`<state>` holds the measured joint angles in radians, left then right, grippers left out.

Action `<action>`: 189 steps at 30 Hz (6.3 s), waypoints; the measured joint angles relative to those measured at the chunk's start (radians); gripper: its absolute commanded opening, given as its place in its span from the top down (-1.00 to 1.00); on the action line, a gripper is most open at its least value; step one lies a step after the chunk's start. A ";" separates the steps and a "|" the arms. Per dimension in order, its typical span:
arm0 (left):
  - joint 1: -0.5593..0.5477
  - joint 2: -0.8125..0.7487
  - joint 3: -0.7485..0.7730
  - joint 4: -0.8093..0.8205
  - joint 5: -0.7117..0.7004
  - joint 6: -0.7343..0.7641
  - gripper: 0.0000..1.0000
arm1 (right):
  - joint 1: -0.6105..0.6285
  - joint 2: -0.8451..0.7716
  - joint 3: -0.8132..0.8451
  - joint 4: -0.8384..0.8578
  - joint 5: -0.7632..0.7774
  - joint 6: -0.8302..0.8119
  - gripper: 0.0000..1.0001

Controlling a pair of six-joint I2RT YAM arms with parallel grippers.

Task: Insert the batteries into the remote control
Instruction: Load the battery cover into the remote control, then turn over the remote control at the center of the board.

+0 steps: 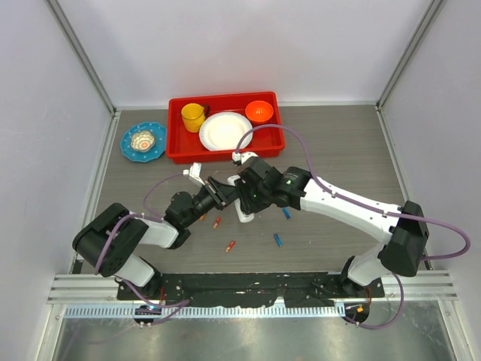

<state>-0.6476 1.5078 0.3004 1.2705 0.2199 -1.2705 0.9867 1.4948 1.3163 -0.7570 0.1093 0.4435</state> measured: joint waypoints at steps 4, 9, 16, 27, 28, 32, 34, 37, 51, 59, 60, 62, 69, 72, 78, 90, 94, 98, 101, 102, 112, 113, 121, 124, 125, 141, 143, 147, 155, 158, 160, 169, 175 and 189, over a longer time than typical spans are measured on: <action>-0.002 -0.008 0.000 -0.007 -0.001 0.001 0.99 | 0.000 0.004 0.000 0.001 0.002 0.000 0.99; -0.008 -0.014 -0.001 -0.011 -0.008 0.008 1.00 | 0.000 0.005 0.000 0.000 0.002 0.000 0.99; -0.018 -0.015 -0.001 -0.011 -0.027 0.019 0.99 | -0.005 0.005 0.000 0.000 0.000 0.004 0.99; -0.034 -0.015 -0.001 -0.011 -0.059 0.024 0.99 | -0.023 0.005 0.000 0.000 -0.023 0.019 0.99; -0.035 -0.015 -0.001 -0.011 -0.063 0.025 1.00 | -0.024 0.006 0.000 0.000 -0.025 0.022 0.98; -0.041 -0.015 -0.001 -0.018 -0.073 0.033 1.00 | -0.029 0.014 0.000 -0.001 -0.031 0.027 0.97; -0.045 -0.015 -0.001 -0.020 -0.081 0.038 1.00 | -0.031 0.018 0.000 -0.001 -0.031 0.029 0.94; -0.047 -0.015 -0.001 -0.026 -0.090 0.044 1.00 | -0.033 0.023 0.000 0.000 -0.033 0.031 0.85; -0.053 -0.015 -0.001 -0.032 -0.104 0.044 1.00 | -0.033 0.026 0.000 0.000 -0.029 0.031 0.36; -0.055 -0.015 -0.001 -0.033 -0.106 0.045 1.00 | -0.034 0.026 -0.002 0.001 -0.029 0.034 0.17; -0.056 -0.015 -0.001 -0.033 -0.105 0.045 0.99 | -0.034 0.026 -0.002 0.002 -0.028 0.034 0.15; -0.060 -0.015 -0.001 -0.033 -0.104 0.045 1.00 | -0.038 0.026 -0.002 0.005 -0.028 0.037 0.13; -0.066 -0.007 -0.001 -0.032 -0.096 0.043 1.00 | -0.048 0.025 -0.002 0.023 -0.025 0.037 0.06; -0.066 -0.002 -0.001 -0.031 -0.096 0.040 1.00 | -0.048 0.025 -0.004 0.023 -0.022 0.037 0.00; -0.066 0.008 0.002 -0.024 -0.096 0.036 0.99 | -0.054 0.021 -0.008 0.019 -0.021 0.037 -0.13; -0.071 0.036 0.027 -0.002 -0.085 0.017 1.00 | -0.055 -0.040 -0.013 0.036 -0.070 0.037 -0.28; -0.081 0.060 0.035 0.005 -0.063 0.014 1.00 | -0.055 -0.104 -0.014 0.074 -0.082 0.039 -0.29; -0.080 0.074 0.041 0.004 -0.050 -0.004 0.99 | -0.058 -0.238 -0.064 0.129 -0.050 0.038 -0.30; -0.060 0.074 0.042 0.006 -0.031 -0.026 0.99 | -0.080 -0.389 -0.185 0.206 -0.025 0.042 -0.31; -0.050 0.073 0.042 0.005 -0.023 -0.034 0.99 | -0.098 -0.436 -0.233 0.234 -0.027 0.050 -0.32; 0.020 0.031 0.055 0.012 0.082 -0.119 1.00 | -0.266 -0.552 -0.618 0.566 -0.288 0.199 -0.40; 0.020 0.031 0.060 0.012 0.093 -0.129 1.00 | -0.275 -0.552 -0.637 0.593 -0.315 0.215 -0.40; 0.020 0.031 0.105 0.013 0.149 -0.171 1.00 | -0.324 -0.564 -0.784 0.883 -0.477 0.361 -0.41; 0.020 0.032 0.108 0.013 0.157 -0.177 0.99 | -0.328 -0.541 -0.791 0.943 -0.512 0.388 -0.40; 0.020 0.032 0.108 0.013 0.159 -0.180 0.99 | -0.328 -0.531 -0.792 0.962 -0.521 0.396 -0.40; 0.020 0.032 0.109 0.013 0.177 -0.193 1.00 | -0.328 -0.428 -0.799 1.087 -0.586 0.436 0.21; 0.020 0.032 0.109 0.013 0.177 -0.193 1.00 | -0.328 -0.423 -0.799 1.090 -0.588 0.438 0.33; 0.020 0.024 0.109 0.016 0.183 -0.193 1.00 | -0.328 -0.419 -0.800 1.099 -0.595 0.457 0.51; 0.021 0.013 0.109 0.014 0.184 -0.193 1.00 | -0.329 -0.419 -0.807 1.130 -0.612 0.477 -0.14; 0.021 0.005 0.109 0.015 0.184 -0.193 1.00 | -0.329 -0.419 -0.823 1.162 -0.632 0.495 -0.16; 0.021 0.002 0.109 0.015 0.184 -0.193 1.00 | -0.329 -0.419 -0.834 1.176 -0.645 0.504 -0.14; 0.021 -0.016 0.109 0.016 0.185 -0.192 1.00 | -0.329 -0.391 -0.870 1.285 -0.682 0.566 0.06; 0.014 -0.021 0.109 0.016 0.187 -0.192 1.00 | -0.329 -0.346 -0.875 1.383 -0.694 0.622 0.14; 0.005 -0.021 0.109 0.024 0.195 -0.193 -0.72 | -0.330 -0.328 -0.885 1.436 -0.718 0.652 0.99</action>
<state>-0.6422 1.4868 0.4095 1.2942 0.4145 -1.4631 0.6567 1.1671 0.4309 0.6792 -0.6086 1.0950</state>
